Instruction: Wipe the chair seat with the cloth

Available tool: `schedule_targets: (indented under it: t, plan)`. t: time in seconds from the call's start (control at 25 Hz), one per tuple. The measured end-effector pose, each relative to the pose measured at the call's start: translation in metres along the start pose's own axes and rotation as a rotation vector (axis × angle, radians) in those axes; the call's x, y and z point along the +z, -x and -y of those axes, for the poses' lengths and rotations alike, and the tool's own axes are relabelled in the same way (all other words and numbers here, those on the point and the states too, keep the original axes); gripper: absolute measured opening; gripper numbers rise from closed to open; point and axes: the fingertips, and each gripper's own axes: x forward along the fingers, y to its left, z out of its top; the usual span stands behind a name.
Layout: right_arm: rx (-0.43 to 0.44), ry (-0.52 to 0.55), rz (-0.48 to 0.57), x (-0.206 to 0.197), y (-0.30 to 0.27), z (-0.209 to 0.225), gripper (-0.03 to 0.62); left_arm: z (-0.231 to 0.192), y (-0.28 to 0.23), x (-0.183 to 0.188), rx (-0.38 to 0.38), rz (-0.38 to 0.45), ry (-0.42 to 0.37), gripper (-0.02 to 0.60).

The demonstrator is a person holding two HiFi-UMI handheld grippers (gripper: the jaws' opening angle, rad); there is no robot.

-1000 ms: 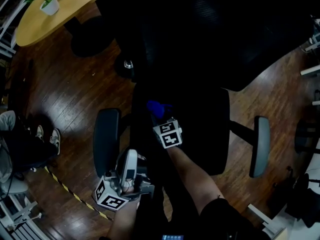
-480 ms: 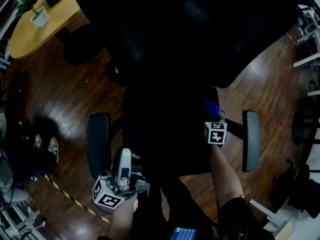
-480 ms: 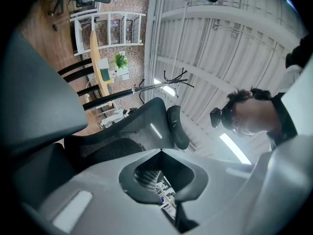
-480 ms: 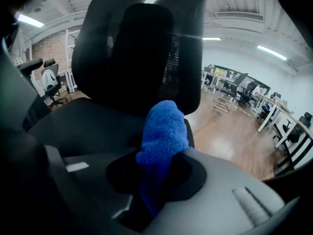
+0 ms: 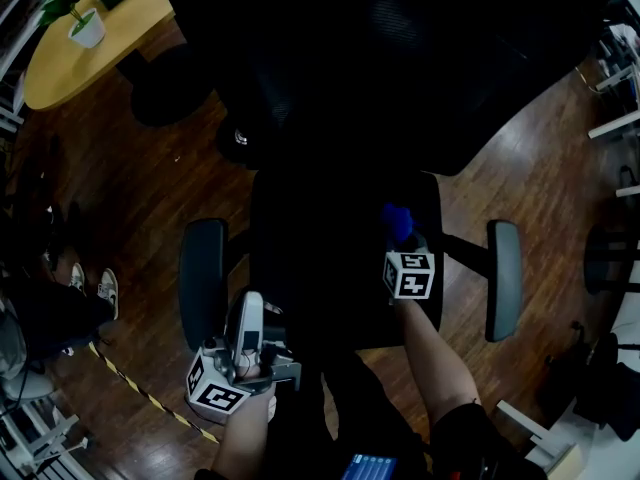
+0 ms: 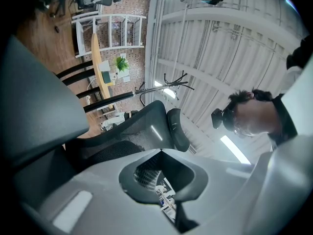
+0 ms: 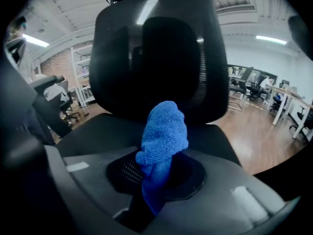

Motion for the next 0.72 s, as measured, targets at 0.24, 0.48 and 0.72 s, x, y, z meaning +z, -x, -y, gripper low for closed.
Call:
schedule_targets:
  t: [0.24, 0.48, 0.72]
  plan:
    - [0.356, 0.048, -0.006, -0.002, -0.015, -0.201, 0.08, 0.007, 0.011, 0.01, 0.009, 0.02, -0.016, 0.003]
    - [0.557, 0.15, -0.073, -0.043, -0.007, -0.314, 0.08, 0.009, 0.026, 0.015, 0.02, 0.029, -0.021, 0.003]
    - [0.474, 0.172, -0.05, -0.047, -0.014, -0.273, 0.08, 0.005, 0.032, 0.014, 0.022, 0.029, -0.01, 0.003]
